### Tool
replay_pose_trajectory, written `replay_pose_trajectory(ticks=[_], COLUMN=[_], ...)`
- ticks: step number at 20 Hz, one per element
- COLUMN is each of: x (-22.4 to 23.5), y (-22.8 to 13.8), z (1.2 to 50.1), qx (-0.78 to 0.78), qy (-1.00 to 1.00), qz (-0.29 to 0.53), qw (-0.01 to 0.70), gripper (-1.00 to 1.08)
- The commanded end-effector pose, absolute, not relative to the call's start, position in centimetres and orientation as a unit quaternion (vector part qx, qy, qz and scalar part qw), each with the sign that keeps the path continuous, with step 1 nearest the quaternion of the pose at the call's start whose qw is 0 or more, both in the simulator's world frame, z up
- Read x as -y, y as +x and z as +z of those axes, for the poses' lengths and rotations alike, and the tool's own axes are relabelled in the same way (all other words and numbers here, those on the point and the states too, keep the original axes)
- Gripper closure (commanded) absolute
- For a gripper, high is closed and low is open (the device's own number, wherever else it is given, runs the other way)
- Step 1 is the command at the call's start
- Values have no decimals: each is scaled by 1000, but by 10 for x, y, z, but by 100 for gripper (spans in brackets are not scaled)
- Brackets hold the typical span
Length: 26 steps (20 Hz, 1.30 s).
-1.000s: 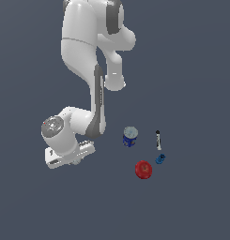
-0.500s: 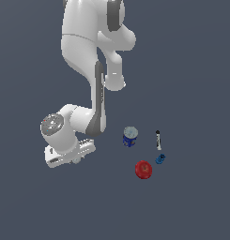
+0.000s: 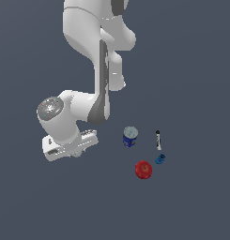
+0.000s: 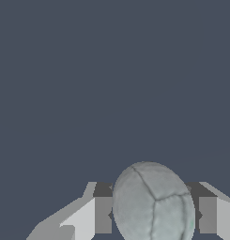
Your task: Pick up a designated object from a clutter of objects.
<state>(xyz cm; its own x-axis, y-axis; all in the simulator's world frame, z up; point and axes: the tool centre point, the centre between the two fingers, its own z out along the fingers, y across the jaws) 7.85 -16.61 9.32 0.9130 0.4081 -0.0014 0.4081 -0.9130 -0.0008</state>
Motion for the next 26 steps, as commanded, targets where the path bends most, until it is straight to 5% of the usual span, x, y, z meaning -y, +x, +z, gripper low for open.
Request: replay_pose_trajectory(ticks=[1,26], x=[159,84], y=[76,54], z=[118,388], qx=[209,209], qy=[-978,-978], qz=[0,0], qw=[0,0], gripper=[108,108])
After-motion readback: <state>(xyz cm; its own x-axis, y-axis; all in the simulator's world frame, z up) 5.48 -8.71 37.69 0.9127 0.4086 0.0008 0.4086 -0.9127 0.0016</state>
